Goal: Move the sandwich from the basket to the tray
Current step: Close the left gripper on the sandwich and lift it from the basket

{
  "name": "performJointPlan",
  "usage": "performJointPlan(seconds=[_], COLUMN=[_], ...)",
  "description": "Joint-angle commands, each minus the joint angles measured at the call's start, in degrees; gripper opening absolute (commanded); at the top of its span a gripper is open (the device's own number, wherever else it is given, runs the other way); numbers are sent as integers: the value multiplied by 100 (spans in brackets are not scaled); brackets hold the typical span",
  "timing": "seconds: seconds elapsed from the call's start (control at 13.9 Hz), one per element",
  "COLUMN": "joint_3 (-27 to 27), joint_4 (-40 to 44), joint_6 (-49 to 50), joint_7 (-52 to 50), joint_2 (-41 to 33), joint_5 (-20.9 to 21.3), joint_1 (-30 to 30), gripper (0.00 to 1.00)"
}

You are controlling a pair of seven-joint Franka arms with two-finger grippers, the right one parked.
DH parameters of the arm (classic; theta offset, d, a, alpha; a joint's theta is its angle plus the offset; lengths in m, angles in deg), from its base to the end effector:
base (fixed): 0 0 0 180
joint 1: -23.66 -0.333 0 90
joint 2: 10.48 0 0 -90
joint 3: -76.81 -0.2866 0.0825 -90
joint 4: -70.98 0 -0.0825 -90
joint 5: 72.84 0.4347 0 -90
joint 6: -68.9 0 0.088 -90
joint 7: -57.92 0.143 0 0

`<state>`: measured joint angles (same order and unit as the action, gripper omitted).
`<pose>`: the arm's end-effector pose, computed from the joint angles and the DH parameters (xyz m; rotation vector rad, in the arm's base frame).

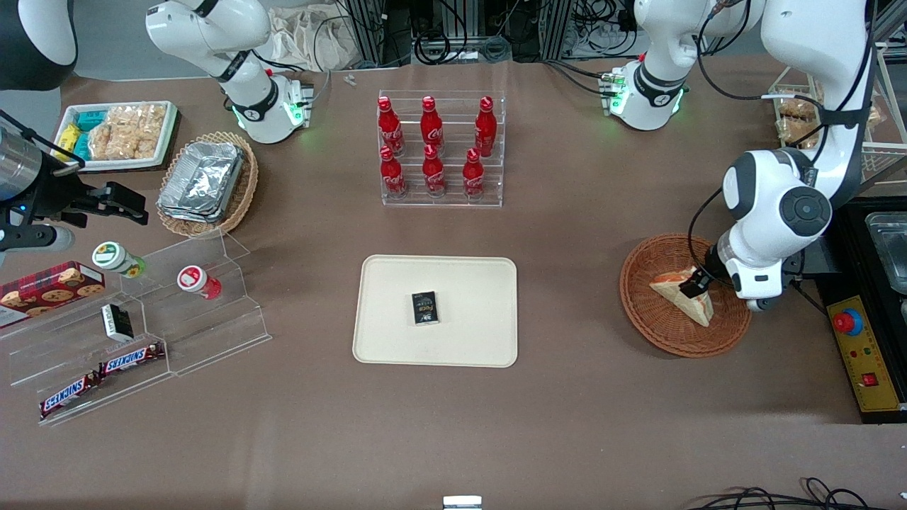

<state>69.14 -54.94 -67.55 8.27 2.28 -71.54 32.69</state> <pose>0.5754 -0.0102 0.1772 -2.8273 -1.2345 0.0219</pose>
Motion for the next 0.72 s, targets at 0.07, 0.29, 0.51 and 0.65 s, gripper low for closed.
performJointPlan(seconds=[0.07, 0.29, 0.51, 0.65], joint_3=[-7, 2, 2, 11], joint_4=[-47, -29, 49, 137], joint_6=[-302, -609, -786, -786], joint_7=[-316, -772, -1230, -1240], joint_2=[218, 473, 684, 737], joint_5=[-16, -16, -24, -85], joint_1=[-6, -6, 2, 11], gripper=[99, 99, 93, 27])
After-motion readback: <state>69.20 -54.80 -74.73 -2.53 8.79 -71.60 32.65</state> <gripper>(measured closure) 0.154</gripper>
